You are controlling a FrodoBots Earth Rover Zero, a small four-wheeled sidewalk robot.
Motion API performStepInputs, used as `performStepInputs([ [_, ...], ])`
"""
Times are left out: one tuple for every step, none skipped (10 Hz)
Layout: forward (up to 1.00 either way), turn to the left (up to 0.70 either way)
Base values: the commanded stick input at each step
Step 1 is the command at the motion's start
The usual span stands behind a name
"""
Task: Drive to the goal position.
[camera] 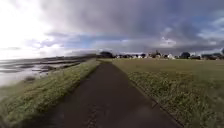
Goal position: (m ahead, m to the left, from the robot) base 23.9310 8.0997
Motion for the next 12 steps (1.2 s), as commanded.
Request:
performStepInputs([
  [0.00,0.00],
  [0.00,0.00],
  [0.00,0.00],
  [0.00,0.00],
  [0.00,0.00],
  [0.32,0.00],
  [0.70,0.00],
  [0.70,0.00],
  [0.70,0.00],
  [0.70,0.00],
  [0.27,0.00],
  [0.00,0.00],
])
